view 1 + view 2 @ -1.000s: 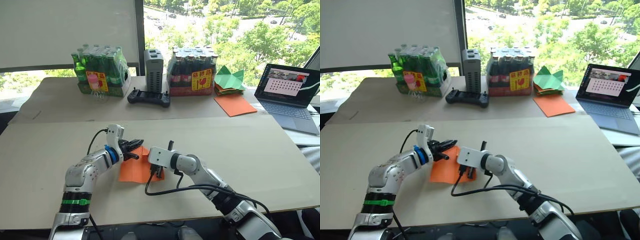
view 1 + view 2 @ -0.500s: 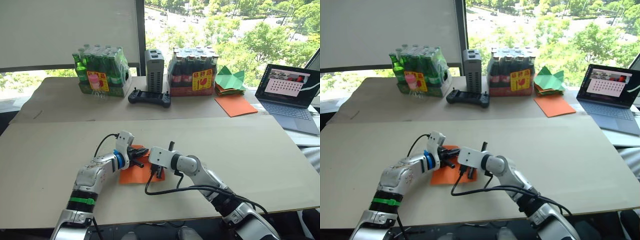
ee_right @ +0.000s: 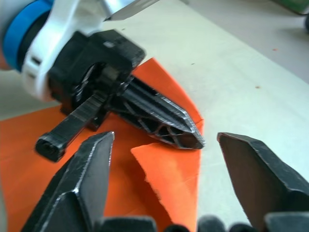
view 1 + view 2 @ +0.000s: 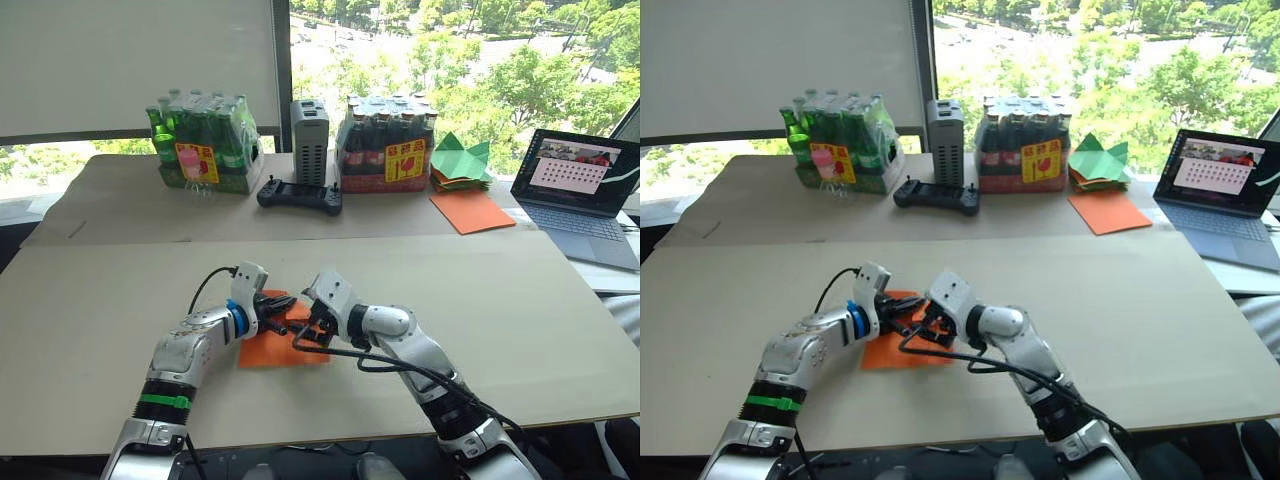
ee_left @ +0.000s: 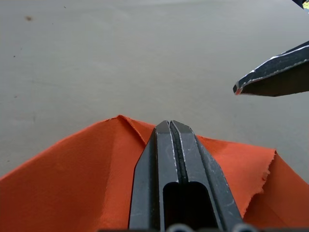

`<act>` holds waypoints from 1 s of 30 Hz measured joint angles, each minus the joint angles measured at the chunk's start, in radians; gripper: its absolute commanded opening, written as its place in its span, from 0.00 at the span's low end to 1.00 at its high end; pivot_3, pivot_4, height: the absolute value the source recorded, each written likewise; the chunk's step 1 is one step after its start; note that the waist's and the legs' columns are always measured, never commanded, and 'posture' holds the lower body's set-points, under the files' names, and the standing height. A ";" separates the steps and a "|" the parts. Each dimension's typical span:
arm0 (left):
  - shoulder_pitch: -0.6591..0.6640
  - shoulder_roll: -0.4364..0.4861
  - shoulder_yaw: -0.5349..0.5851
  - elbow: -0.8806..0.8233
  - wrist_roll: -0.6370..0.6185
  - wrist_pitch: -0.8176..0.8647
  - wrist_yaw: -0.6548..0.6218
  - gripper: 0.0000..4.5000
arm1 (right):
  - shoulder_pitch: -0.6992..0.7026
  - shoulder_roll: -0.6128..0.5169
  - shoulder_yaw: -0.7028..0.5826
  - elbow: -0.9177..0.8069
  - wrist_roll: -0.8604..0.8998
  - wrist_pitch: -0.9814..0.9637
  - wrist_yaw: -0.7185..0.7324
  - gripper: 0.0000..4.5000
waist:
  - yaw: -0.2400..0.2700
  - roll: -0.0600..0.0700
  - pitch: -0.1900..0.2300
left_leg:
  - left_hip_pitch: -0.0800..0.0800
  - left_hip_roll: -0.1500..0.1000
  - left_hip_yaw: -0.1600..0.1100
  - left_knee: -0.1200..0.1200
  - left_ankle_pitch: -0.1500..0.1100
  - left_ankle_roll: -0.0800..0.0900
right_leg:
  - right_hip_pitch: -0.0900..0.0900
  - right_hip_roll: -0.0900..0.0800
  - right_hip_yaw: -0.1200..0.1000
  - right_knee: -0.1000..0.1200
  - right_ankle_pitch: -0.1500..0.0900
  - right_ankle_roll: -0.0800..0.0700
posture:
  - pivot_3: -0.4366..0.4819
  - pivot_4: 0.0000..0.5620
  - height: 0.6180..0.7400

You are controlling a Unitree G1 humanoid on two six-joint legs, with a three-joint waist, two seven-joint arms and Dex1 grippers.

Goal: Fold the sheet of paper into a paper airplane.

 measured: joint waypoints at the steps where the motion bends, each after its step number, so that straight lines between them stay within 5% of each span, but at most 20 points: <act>1: 0.000 -0.001 0.000 0.000 0.000 -0.001 0.000 0.00 | 0.000 -0.007 0.003 0.004 -0.010 0.000 -0.018 0.52 | 0.001 0.000 0.000 | 0.000 0.000 0.000 0.000 0.000 0.000 | 0.000 0.000 0.000 0.000 0.000 0.000 | 0.48 0.27 1.00; 8: -0.002 -0.004 0.000 0.005 0.000 -0.002 0.000 0.00 | 0.030 -0.042 0.061 0.035 -0.059 -0.001 -0.034 0.01 | 0.003 0.000 0.000 | 0.000 0.000 0.000 0.000 0.000 0.000 | 0.000 0.000 0.000 0.000 0.000 0.000 | 0.48 0.27 1.00; 30: -0.010 -0.033 -0.022 -0.017 0.005 0.034 -0.012 0.00 | 0.028 -0.047 0.087 0.037 -0.088 -0.001 -0.043 0.01 | 0.008 0.000 0.000 | 0.000 0.000 0.000 0.000 0.000 0.000 | 0.000 0.000 0.000 0.000 0.000 0.000 | 0.48 0.27 1.00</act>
